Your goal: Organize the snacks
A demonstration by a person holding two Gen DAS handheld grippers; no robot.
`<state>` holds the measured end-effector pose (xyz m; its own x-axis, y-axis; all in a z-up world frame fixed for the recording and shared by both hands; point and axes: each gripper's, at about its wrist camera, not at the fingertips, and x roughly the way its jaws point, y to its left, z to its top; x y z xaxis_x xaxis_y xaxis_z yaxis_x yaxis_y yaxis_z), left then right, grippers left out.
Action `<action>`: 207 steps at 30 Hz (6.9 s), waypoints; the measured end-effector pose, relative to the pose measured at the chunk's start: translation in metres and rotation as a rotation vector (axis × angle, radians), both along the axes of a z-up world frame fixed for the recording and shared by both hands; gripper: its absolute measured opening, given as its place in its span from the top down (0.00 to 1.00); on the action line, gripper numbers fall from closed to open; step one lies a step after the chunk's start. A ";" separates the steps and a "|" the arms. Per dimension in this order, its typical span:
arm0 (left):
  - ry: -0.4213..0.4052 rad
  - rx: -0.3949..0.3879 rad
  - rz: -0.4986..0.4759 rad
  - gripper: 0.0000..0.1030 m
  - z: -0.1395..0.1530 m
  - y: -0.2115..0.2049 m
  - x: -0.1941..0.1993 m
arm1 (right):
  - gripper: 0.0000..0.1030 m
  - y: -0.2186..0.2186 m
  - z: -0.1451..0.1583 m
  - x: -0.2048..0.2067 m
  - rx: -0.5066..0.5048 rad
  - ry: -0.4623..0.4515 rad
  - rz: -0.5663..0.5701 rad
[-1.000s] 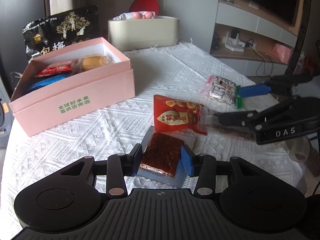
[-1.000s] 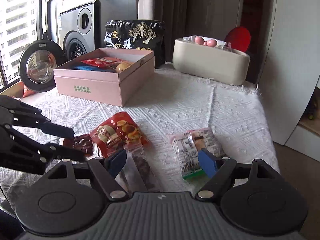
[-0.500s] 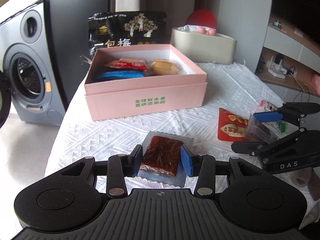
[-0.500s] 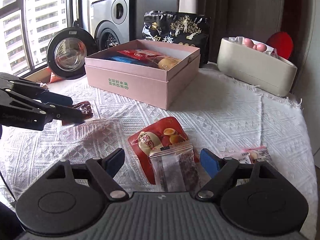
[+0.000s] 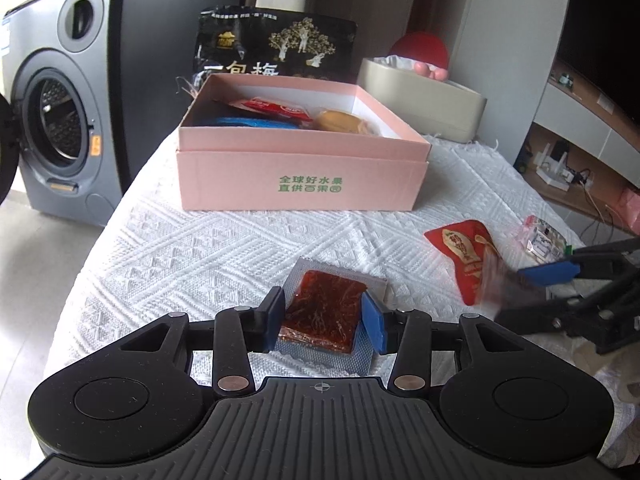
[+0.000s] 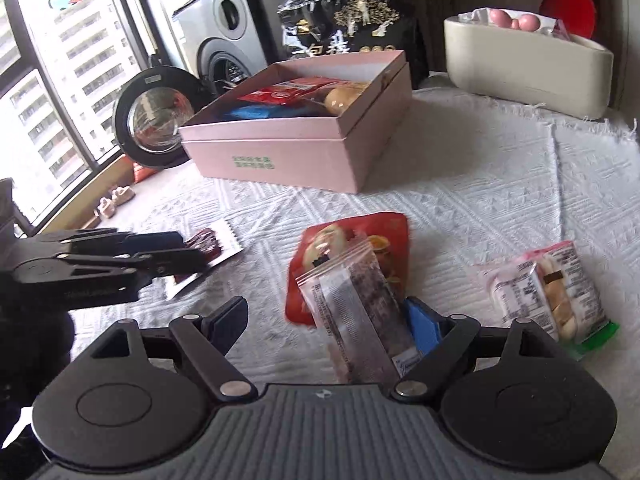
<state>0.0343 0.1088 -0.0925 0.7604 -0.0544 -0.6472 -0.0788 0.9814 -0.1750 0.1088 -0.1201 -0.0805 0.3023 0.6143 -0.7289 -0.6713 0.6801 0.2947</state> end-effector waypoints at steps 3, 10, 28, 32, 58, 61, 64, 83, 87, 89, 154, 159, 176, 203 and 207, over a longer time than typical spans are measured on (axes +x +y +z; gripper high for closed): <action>-0.013 -0.001 0.002 0.53 -0.001 -0.001 -0.001 | 0.18 0.003 0.005 -0.015 -0.017 -0.021 0.025; -0.032 0.053 0.000 0.53 -0.004 -0.009 -0.003 | 0.18 0.007 0.004 -0.009 -0.099 -0.082 -0.106; -0.053 0.091 0.006 0.53 -0.007 -0.014 -0.007 | 0.15 0.040 -0.005 -0.003 -0.240 -0.224 -0.169; -0.050 0.099 0.001 0.53 -0.007 -0.015 -0.006 | 0.15 0.028 -0.006 -0.003 -0.276 -0.251 -0.205; 0.188 0.207 -0.037 0.50 0.011 -0.034 0.020 | 0.28 0.020 0.011 -0.007 -0.138 -0.185 -0.210; 0.202 0.164 -0.027 0.50 0.011 -0.027 0.021 | 0.28 0.010 0.016 -0.013 -0.125 -0.189 -0.214; 0.196 0.148 -0.056 0.50 0.011 -0.021 0.019 | 0.29 0.002 0.020 -0.020 -0.110 -0.196 -0.214; 0.114 0.165 -0.087 0.58 0.015 -0.028 -0.016 | 0.24 -0.002 0.020 -0.032 -0.120 -0.286 -0.052; 0.112 0.115 -0.057 0.58 0.010 -0.021 -0.016 | 0.24 -0.001 0.010 0.000 -0.112 -0.209 -0.078; 0.108 0.116 -0.054 0.57 0.009 -0.021 -0.017 | 0.24 0.000 0.001 0.017 -0.106 -0.136 -0.086; -0.055 -0.135 -0.277 0.76 0.056 -0.029 0.089 | 0.21 -0.083 0.030 0.037 -0.110 -0.206 -0.379; 0.070 -0.120 -0.333 0.76 0.021 -0.049 0.068 | 0.21 -0.100 -0.001 0.030 -0.070 -0.091 -0.400; 0.070 0.166 -0.513 0.73 0.025 -0.103 0.025 | 0.17 -0.080 -0.012 0.002 -0.072 -0.150 -0.376; 0.099 0.149 -0.543 0.46 0.004 -0.106 0.051 | 0.00 -0.081 -0.015 0.001 -0.050 -0.124 -0.357; 0.080 0.133 -0.516 0.46 0.002 -0.104 0.047 | 0.00 -0.071 -0.014 0.000 -0.151 -0.150 -0.258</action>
